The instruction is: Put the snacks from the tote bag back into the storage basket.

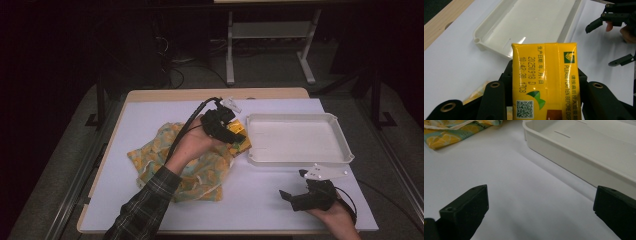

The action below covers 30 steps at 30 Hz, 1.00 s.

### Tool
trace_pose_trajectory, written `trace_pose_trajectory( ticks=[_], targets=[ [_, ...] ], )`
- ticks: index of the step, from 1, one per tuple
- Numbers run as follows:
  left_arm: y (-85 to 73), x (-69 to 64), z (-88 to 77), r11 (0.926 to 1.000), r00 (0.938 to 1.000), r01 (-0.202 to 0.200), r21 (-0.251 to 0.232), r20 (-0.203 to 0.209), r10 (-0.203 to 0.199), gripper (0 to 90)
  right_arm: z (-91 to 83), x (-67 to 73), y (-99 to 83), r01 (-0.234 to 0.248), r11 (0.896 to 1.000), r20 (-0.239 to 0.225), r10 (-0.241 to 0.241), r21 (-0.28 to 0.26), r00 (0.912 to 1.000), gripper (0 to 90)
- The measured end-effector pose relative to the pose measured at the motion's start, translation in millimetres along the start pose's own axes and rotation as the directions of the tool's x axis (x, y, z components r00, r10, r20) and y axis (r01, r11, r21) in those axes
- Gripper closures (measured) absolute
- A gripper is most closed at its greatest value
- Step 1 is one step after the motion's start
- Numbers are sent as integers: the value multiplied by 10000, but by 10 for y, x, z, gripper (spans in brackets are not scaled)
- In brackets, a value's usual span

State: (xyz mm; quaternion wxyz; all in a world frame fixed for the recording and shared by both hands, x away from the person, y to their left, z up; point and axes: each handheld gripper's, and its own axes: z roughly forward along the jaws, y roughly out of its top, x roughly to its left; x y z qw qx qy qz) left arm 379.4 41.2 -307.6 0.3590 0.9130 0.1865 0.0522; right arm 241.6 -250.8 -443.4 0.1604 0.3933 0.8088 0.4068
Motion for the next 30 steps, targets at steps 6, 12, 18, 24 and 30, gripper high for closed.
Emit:
trace_pose_trajectory(
  ticks=[6,12,18,24,30],
  targets=[
    [84,8,112,9999,10000,6,-135,81,-5,535,0,-2,4,3,10000,-26,-3,-23,10000,0],
    [140,2,248,9998,9999,48,-200,129,-45,535,-8,0,7,-55,10000,-40,55,-34,10000,0],
    [189,-27,364,9997,9998,46,-222,206,-42,535,-8,7,11,-91,9999,-92,90,-59,9999,0],
    [237,-50,479,9996,9997,73,-271,249,-67,535,-11,8,12,-78,9999,-111,77,-84,9999,0],
    [262,-75,582,9996,9994,149,-245,319,-141,535,-14,8,12,-89,9999,-137,88,-85,9999,0]
  ],
)
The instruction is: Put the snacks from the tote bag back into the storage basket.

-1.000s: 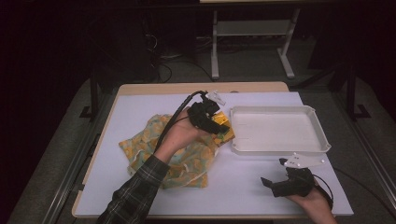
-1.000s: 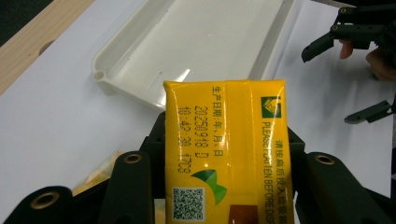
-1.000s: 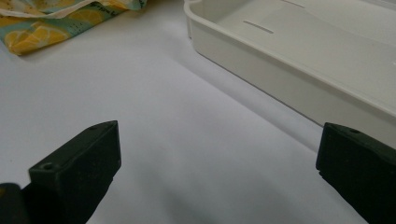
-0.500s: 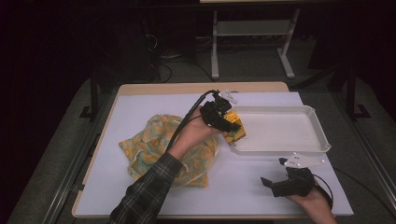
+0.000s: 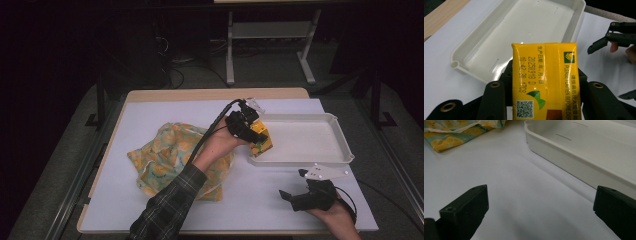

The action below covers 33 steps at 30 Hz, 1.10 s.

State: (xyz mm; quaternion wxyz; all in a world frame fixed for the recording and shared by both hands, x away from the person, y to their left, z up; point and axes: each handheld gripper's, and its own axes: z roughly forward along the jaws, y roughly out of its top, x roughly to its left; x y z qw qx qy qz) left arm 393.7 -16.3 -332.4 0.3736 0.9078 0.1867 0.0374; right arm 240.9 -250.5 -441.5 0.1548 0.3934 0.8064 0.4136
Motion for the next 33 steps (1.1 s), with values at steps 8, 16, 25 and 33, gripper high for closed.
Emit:
trace_pose_trajectory(
  ticks=[8,16,25,33],
  targets=[
    [4,-30,134,9999,10000,27,123,-50,-26,534,0,-1,2,54,10000,-26,-54,-45,10000,0],
    [-4,-37,266,9987,9996,-5,507,-277,19,533,-2,-2,2,90,9999,-24,-90,-69,10000,0],
    [-9,-29,372,9969,9990,204,764,-421,-172,532,-7,1,5,87,9999,-40,-87,-74,10000,0],
    [-20,-30,478,9941,9987,171,1069,-496,-118,530,-14,-1,5,78,9999,-26,-79,-122,10000,0]
  ],
)
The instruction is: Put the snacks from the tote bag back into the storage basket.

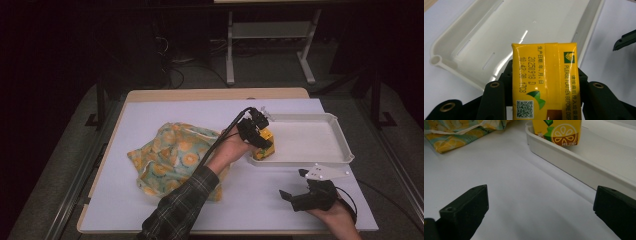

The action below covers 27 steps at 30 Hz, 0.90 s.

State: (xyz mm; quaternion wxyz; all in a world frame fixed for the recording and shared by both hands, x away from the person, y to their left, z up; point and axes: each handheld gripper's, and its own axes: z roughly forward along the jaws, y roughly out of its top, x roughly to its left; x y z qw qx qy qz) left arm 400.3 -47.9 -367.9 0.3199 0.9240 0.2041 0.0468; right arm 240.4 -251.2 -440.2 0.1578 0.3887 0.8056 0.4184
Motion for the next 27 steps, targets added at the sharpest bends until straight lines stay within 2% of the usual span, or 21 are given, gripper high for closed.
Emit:
trace_pose_trajectory(
  ticks=[9,15,21,24,27],
  targets=[
    [-7,-8,77,10000,10000,-26,-88,-9,26,518,-3,-2,-3,61,10000,1,-61,-28,10000,0],
    [-6,-16,107,9999,10000,-97,-54,-2,97,473,-3,2,-1,77,10000,-12,-77,-23,10000,0],
    [-7,5,35,9998,9997,-160,-137,162,162,374,0,2,-2,65,10000,-39,-65,-18,10000,0],
    [-16,4,-29,9988,9998,-51,-485,214,61,326,2,3,-3,67,10000,-35,-67,3,10000,0],
    [-24,4,-102,9982,9994,-188,-578,266,204,286,1,6,-2,41,10000,-47,-40,11,10000,0]
  ],
)
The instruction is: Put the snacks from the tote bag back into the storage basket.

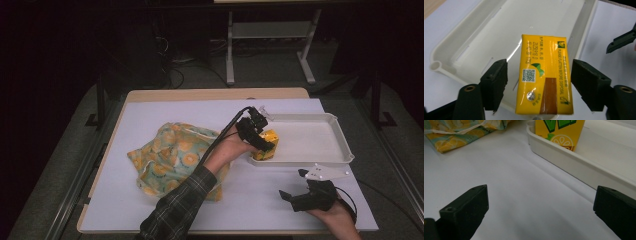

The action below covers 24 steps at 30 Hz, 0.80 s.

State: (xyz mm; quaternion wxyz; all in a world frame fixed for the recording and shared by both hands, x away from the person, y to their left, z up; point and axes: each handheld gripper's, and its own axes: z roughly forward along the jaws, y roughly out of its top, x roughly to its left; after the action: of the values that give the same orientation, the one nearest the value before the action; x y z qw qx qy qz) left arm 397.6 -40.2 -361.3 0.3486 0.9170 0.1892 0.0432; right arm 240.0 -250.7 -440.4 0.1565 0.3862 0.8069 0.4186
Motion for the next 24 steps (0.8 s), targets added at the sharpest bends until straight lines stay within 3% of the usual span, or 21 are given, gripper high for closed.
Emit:
trace_pose_trajectory(
  ticks=[13,24],
  targets=[
    [-94,-11,-289,9983,9983,-586,34,19,586,218,-2,4,-3,-77,10000,29,77,45,10000,0],
    [-327,30,-602,9983,9982,-584,-62,-114,584,191,6,-2,-6,-5,10000,62,5,27,10000,0]
  ],
)
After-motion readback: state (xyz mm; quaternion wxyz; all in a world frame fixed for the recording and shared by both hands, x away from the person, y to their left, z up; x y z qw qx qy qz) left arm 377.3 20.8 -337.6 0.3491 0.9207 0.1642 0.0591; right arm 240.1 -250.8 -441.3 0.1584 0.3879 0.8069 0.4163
